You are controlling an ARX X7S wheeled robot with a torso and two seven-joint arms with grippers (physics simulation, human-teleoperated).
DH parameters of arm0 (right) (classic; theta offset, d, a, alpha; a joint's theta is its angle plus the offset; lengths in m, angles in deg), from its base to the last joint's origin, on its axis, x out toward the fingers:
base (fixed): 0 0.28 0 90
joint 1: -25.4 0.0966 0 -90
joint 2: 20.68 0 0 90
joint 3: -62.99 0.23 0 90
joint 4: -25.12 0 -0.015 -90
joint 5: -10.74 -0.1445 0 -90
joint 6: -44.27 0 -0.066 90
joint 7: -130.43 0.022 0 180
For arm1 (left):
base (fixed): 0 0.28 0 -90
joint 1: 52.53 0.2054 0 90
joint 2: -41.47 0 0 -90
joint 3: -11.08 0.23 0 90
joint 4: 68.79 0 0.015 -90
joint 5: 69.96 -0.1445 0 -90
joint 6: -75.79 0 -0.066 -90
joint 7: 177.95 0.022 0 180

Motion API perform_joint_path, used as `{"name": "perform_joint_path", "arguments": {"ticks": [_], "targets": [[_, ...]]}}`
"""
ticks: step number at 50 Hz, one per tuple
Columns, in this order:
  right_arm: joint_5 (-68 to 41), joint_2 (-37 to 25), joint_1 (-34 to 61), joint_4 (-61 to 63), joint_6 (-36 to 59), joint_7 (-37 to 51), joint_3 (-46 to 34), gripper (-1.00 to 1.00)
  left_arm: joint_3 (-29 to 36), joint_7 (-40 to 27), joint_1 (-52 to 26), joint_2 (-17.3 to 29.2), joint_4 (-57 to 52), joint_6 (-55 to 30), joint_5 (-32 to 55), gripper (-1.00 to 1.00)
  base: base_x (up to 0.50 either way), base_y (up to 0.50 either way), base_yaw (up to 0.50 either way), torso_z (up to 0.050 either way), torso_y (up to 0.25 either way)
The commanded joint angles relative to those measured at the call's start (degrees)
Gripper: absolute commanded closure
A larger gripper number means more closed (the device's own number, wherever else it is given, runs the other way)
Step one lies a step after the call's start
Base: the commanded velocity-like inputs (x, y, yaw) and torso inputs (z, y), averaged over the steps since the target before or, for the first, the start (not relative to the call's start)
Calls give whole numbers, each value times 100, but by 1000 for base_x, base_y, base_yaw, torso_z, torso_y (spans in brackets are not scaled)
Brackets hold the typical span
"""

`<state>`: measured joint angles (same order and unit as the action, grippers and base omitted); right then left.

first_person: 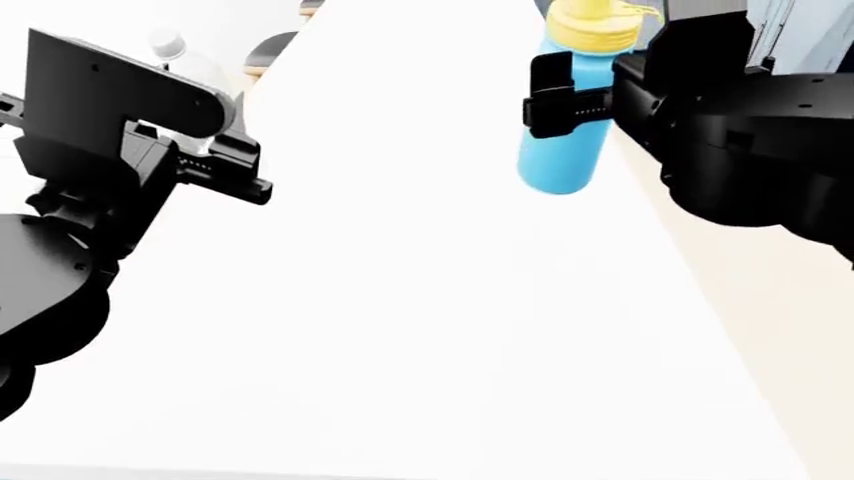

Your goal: Move the drinks to the dining counter.

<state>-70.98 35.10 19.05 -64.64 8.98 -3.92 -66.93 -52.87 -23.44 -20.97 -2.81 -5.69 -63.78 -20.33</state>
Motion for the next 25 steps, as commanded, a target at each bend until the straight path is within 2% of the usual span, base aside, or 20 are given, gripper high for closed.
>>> {"name": "perform_joint_path", "arguments": {"ticks": [1,25], "targets": [[-23,8,-81,10,-67,-122,162,100,-57,-75,-14,9,-10,33,-51,100,0,0,0,0,0],[-108,20,34,-2,185,-271,-7,100,-51,-74,5,1,20,69,-53,100,0,0,0,0,1]]}}
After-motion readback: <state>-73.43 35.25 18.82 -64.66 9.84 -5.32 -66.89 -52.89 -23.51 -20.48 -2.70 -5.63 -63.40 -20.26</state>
